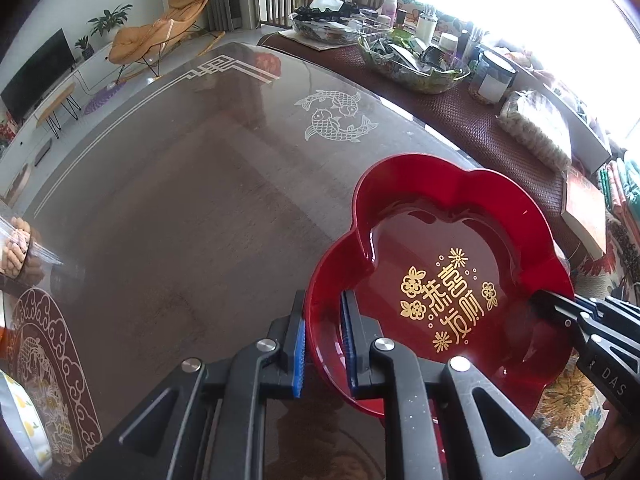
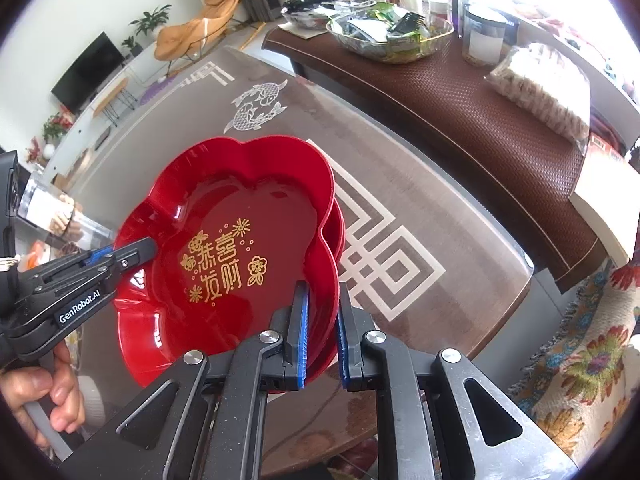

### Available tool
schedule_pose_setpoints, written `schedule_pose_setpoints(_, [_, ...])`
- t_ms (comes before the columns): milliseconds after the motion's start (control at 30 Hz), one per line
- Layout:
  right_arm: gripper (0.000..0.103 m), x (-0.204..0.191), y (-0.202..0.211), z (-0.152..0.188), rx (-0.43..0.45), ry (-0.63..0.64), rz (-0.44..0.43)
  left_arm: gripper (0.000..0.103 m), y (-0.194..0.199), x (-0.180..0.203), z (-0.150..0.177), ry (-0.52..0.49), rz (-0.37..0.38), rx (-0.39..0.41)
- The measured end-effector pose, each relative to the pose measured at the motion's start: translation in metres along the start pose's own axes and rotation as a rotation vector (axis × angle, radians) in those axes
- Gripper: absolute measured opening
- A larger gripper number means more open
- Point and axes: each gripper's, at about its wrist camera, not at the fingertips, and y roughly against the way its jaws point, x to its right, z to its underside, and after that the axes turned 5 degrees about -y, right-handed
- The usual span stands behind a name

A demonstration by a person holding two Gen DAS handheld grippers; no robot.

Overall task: Organize plates and bowls
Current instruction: 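Lower the held red plate into the other red plate with both tools, then open both tools to release the stacked red plate and pull back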

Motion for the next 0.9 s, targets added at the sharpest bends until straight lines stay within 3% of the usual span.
schedule_pose_setpoints(233, [0.018,-0.007,0.003,0.003,0.04,0.027,0.04,0.016,0.009,-0.004,0.003,-0.002,-0.028,0.014])
schedule_pose_setpoints(400, [0.046,-0.008,0.005,0.007,0.076,0.019,0.039,0.016,0.037,-0.012,0.005,0.02,-0.026,0.096])
schedule_pose_setpoints(500, [0.053,-0.013,0.015,0.009,0.12,0.018,0.052,0.016,0.061,-0.017,0.009,0.032,-0.018,0.154])
schedule_pose_setpoints(833, [0.063,-0.057,0.111,0.047,0.348,0.053,0.053,0.017,0.158,-0.041,0.06,0.113,-0.032,0.334])
schedule_pose_setpoints(900, [0.068,-0.065,0.131,0.063,0.388,0.053,0.057,0.023,0.173,-0.041,0.076,0.116,-0.045,0.356])
